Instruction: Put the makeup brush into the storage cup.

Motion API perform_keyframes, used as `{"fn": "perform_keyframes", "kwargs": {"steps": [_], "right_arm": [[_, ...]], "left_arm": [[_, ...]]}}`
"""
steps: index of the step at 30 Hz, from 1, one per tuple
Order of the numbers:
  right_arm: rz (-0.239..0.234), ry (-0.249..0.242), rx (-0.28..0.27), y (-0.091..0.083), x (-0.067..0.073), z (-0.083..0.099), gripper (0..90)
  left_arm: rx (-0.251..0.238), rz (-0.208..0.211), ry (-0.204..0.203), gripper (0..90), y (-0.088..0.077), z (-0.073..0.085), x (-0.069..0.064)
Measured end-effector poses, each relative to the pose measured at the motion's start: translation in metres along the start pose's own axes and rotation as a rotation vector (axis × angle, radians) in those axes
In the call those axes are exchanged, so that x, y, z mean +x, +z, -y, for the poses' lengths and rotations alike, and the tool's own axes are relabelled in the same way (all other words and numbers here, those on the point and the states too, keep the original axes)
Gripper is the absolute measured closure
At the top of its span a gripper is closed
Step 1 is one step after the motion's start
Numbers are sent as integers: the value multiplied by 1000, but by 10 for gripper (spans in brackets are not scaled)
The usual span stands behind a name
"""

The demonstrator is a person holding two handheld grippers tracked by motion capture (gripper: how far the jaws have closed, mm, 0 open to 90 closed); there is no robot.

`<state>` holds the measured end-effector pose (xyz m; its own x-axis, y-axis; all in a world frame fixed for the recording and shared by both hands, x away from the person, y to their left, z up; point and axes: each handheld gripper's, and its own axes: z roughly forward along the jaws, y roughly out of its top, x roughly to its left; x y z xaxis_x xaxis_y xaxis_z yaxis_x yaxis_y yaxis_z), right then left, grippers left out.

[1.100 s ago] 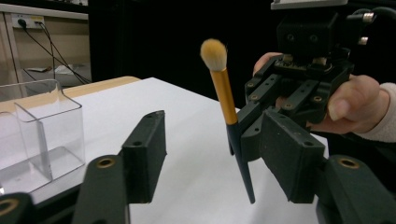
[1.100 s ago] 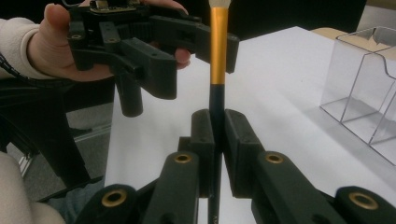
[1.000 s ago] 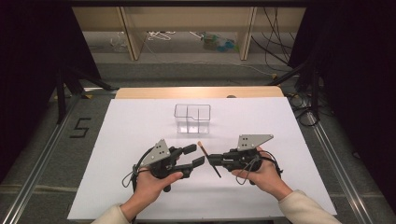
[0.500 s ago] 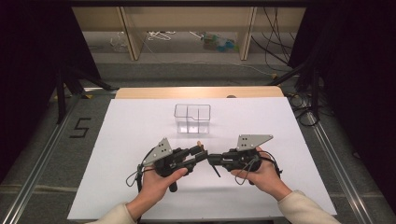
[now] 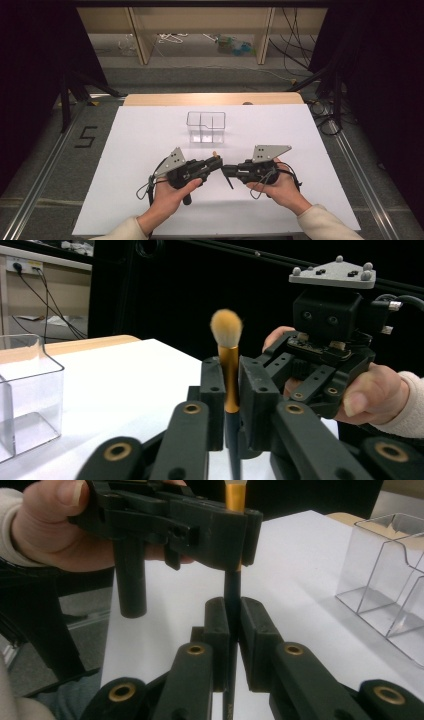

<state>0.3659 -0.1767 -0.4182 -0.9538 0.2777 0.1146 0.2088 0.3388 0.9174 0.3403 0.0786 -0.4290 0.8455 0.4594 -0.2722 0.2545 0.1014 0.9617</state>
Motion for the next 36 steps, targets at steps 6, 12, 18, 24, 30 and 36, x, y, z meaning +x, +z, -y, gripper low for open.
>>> {"fn": "perform_keyframes", "kwargs": {"steps": [6, 12, 18, 24, 30, 36], "right_arm": [[81, -15, 2, 1, 0, -1, 574], [122, -26, 41, -1, -2, 0, 398], [136, -33, 28, -2, -1, -1, 311], [154, -25, 20, -8, -3, 1, 216], [172, 3, -2, -19, -3, 2, 161], [182, 24, -27, -29, -3, 6, 159]], "left_arm": [[13, -39, 66, 834, -1, -6, -2], [18, -67, 111, 833, -2, -7, 0], [18, -89, 128, 834, -4, -8, 1], [19, -100, 141, 834, -6, -11, 3], [22, -111, 147, 834, -8, -13, 5], [20, -125, 151, 834, -8, -13, 6]]}}
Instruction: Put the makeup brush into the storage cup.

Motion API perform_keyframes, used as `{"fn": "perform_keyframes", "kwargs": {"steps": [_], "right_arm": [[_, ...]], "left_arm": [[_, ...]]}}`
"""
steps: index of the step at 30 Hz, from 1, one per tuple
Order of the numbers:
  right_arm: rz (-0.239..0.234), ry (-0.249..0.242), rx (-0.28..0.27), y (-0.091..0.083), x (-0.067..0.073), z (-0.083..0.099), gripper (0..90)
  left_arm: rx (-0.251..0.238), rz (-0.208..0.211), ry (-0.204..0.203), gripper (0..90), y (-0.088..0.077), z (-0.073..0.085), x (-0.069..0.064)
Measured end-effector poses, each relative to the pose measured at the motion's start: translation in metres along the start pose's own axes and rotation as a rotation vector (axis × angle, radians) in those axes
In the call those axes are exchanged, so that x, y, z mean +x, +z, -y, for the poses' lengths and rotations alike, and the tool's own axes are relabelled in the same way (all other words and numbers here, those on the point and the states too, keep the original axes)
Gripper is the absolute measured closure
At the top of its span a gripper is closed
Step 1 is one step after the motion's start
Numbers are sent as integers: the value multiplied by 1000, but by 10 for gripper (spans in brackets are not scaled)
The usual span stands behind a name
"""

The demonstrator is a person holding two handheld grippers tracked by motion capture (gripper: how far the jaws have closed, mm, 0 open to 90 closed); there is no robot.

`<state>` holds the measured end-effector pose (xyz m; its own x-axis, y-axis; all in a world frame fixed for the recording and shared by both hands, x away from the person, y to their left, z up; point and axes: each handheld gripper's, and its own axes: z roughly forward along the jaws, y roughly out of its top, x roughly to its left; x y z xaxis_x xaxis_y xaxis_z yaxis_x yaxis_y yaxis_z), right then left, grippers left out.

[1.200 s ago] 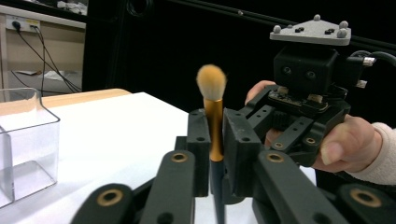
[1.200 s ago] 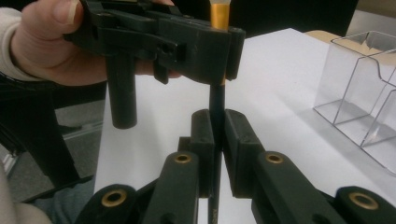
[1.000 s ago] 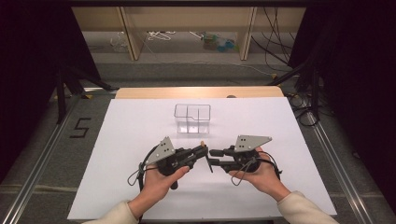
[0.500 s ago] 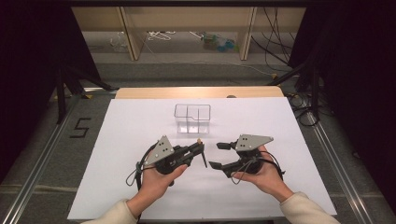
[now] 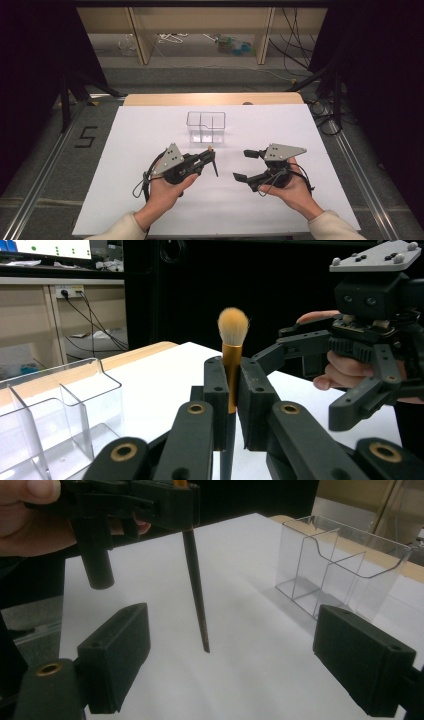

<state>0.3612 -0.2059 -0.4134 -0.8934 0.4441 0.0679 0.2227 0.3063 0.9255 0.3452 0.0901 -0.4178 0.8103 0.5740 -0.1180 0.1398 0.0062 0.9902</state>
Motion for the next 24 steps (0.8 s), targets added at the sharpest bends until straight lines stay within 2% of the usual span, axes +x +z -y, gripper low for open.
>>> {"fn": "perform_keyframes", "kwargs": {"steps": [2, 3, 4, 5, 6, 8, 9, 12, 13, 17, 20, 23, 24], "right_arm": [[-5, 23, -6, -3, 0, 1, 159], [10, 7, -13, -6, 0, 1, 159], [11, 23, -4, -9, 0, 1, 159], [18, 9, -24, -10, 0, 1, 159], [14, 24, -18, -13, 1, 2, 159], [26, 21, -46, -17, 1, 3, 159], [26, 32, -36, -21, 2, 4, 159], [35, 47, -55, -30, 4, 7, 159], [49, 34, -70, -33, 4, 8, 159], [64, 39, -86, -44, 5, 13, 159], [79, 40, -80, -51, 6, 15, 159], [80, 31, -112, -54, 6, 18, 159], [92, 46, -101, -57, 7, 18, 159]], "left_arm": [[1, -3, 2, 834, 0, 0, 0], [2, -4, 1, 834, 0, 0, 0], [3, -6, 0, 834, 0, 0, 0], [3, -17, -15, 833, -1, 0, 0], [1, -6, 7, 834, 0, 0, 1], [4, -11, 6, 834, -1, 0, 2], [4, -11, 6, 833, -1, 0, 2], [3, -20, 2, 834, -2, -1, 3], [3, -20, 2, 834, -2, -1, 3], [1, -25, 4, 834, -2, -1, 4], [3, -25, 14, 834, -2, -1, 4], [2, -27, 16, 833, -2, -2, 5], [2, -27, 16, 834, -2, -2, 5]]}}
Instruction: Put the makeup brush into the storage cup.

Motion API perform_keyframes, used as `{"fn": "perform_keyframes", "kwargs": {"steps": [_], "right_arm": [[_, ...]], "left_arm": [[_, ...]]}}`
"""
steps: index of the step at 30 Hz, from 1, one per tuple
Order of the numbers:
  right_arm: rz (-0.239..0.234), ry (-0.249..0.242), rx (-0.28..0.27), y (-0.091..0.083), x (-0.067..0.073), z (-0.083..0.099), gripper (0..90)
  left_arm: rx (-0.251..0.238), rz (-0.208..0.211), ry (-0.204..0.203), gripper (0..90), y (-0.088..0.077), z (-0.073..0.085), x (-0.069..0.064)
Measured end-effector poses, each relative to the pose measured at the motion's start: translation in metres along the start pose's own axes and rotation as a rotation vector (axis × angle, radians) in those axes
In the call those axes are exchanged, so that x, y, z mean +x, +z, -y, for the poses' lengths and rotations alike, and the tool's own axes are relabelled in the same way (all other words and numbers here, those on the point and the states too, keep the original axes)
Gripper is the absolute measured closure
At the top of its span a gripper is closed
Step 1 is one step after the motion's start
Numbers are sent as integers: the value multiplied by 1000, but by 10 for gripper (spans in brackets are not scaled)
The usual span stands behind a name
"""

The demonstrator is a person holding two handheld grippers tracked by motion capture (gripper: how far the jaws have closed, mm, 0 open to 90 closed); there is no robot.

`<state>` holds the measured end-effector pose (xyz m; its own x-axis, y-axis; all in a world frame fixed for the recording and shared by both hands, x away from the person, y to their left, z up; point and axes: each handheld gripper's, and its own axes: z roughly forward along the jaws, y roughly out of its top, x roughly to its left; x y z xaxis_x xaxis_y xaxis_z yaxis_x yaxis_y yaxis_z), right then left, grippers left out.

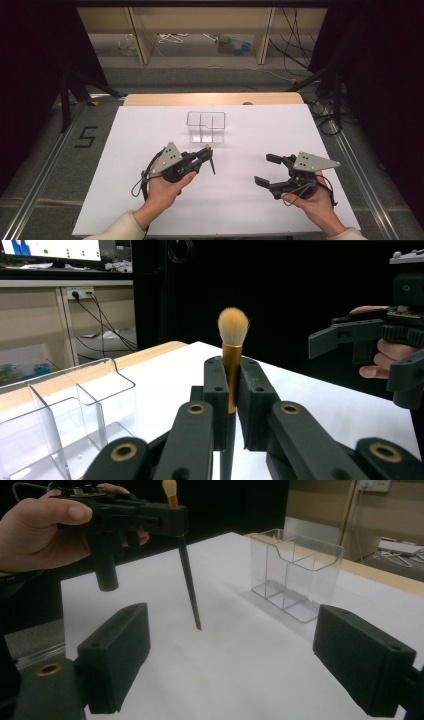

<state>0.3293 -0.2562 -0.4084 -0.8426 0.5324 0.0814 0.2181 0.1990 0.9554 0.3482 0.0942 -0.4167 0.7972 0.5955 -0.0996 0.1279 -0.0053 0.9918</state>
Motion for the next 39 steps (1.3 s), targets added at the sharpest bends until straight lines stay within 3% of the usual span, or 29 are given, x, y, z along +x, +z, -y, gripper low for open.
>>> {"fn": "perform_keyframes", "kwargs": {"steps": [4, 5, 7, 8, 10, 13, 14, 17, 18, 20, 21, 25, 27, 29, 30, 32, 33, 39], "right_arm": [[18, 2, -11, -3, -2, 2, 158], [21, 4, -9, -3, -2, 2, 158], [29, -1, 21, -6, -3, 3, 158], [19, 18, 13, -5, -3, 4, 158], [24, 10, -6, -4, -4, 5, 158], [24, 11, -6, -5, -4, 5, 158], [23, 11, -7, -5, -4, 5, 158], [23, 26, 14, -7, -4, 6, 158], [22, 18, -10, -5, -5, 7, 158], [14, 47, 1, -6, -4, 7, 158], [19, 27, -16, -5, -6, 7, 158], [16, 30, -19, -5, -6, 8, 158], [26, 51, 23, -8, -5, 7, 158], [32, 36, 21, -8, -6, 7, 158], [25, 35, -9, -5, -6, 8, 158], [21, 49, 6, -6, -6, 8, 158], [13, 35, -22, -4, -6, 9, 158], [15, 56, 2, -6, -5, 8, 158]], "left_arm": [[-1, -19, -16, 833, -1, -2, 2], [1, -19, 0, 834, -1, -2, 4], [-2, -32, -17, 833, -1, -3, 5], [-1, -35, -2, 834, -2, -4, 7], [1, -42, 0, 833, -2, -4, 7], [0, -53, -17, 834, 0, -3, 7], [2, -50, 7, 834, 0, -4, 8], [3, -54, 8, 833, 1, -4, 8], [6, -61, 16, 833, 2, -5, 8], [3, -66, 10, 834, 3, -6, 9], [1, -70, 10, 834, 4, -6, 9], [1, -80, 12, 834, 5, -7, 10], [1, -80, 24, 834, 6, -8, 12], [-2, -86, 13, 834, 8, -8, 12], [-2, -86, 13, 834, 8, -8, 12], [-2, -88, 22, 834, 8, -10, 13], [-3, -91, 26, 833, 9, -11, 14], [2, -101, 34, 834, 12, -12, 17]]}}
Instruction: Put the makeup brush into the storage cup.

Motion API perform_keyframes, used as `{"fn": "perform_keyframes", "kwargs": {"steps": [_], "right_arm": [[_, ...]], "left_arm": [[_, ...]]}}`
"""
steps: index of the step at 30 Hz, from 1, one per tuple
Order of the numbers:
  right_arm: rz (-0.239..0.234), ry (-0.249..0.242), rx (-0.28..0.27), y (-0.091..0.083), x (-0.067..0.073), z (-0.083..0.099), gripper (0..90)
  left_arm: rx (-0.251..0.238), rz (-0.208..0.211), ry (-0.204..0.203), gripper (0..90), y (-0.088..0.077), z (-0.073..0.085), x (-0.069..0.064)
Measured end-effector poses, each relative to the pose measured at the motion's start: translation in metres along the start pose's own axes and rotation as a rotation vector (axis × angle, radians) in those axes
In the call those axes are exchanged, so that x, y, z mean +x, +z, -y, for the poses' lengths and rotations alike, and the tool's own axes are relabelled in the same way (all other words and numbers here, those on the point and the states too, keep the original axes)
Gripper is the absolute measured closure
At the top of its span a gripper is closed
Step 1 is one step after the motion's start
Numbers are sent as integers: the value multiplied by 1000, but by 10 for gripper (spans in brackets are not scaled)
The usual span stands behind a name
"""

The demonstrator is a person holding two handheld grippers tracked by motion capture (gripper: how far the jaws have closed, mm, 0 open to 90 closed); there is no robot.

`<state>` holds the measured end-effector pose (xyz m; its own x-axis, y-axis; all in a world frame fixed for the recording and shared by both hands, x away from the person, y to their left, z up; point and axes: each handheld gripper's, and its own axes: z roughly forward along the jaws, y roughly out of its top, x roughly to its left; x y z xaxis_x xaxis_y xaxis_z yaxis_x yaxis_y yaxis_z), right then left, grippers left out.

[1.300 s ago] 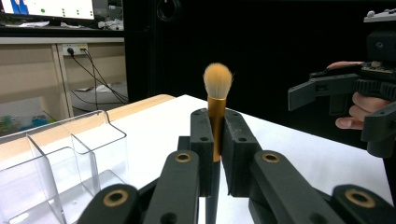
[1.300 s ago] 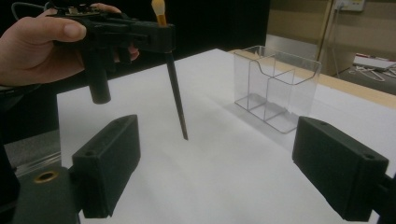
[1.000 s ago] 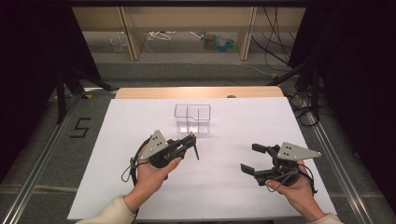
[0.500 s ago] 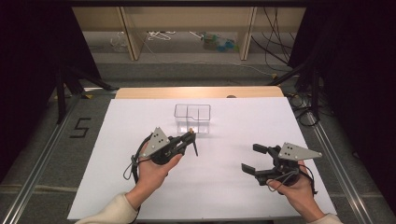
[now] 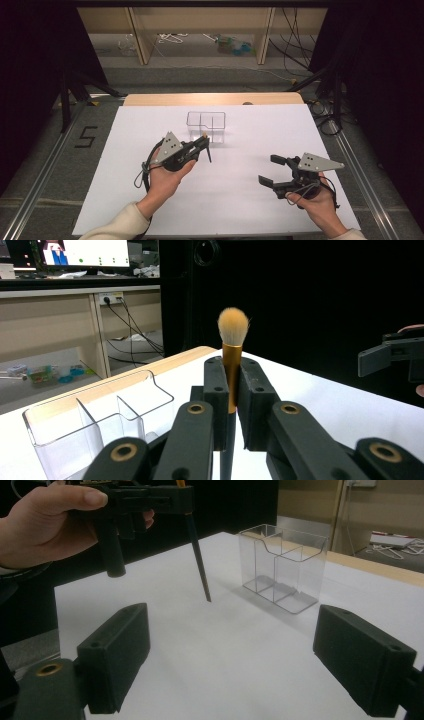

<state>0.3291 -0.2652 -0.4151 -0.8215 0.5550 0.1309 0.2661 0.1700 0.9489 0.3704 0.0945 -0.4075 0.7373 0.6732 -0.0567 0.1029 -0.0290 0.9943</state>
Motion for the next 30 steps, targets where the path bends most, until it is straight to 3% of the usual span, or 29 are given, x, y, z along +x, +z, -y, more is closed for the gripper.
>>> {"fn": "perform_keyframes", "kwargs": {"steps": [3, 4, 5, 9, 10, 13, 15, 16, 18, 21, 30], "right_arm": [[1, 0, 0, 0, 0, 0, 158], [8, -6, 25, -2, 0, -1, 158], [11, -17, 17, -2, 0, -1, 158], [5, 4, 32, -3, 1, -1, 158], [15, -22, 13, -2, -1, -1, 158], [7, -19, -8, 0, -1, 0, 158], [16, -22, 12, -1, -1, -1, 158], [-2, -19, -26, 2, -1, 0, 158], [-11, 9, -10, 2, 1, 1, 158], [8, -13, -12, 1, -1, 0, 159], [-3, -12, -19, 3, -1, 1, 160]], "left_arm": [[-1, -5, -15, 834, 2, 1, 0], [1, -7, -14, 834, 2, 1, 0], [3, -7, -8, 834, 2, 1, 1], [1, -11, 6, 834, 2, 0, 2], [2, -13, 9, 834, 3, 0, 2], [1, -17, 0, 834, 3, -1, 3], [1, -19, 4, 834, 4, -1, 3], [1, -20, 3, 834, 4, -2, 4], [1, -20, 1, 834, 4, -2, 4], [2, -22, 3, 834, 5, -3, 5], [-3, -29, 4, 833, 7, -5, 7]]}}
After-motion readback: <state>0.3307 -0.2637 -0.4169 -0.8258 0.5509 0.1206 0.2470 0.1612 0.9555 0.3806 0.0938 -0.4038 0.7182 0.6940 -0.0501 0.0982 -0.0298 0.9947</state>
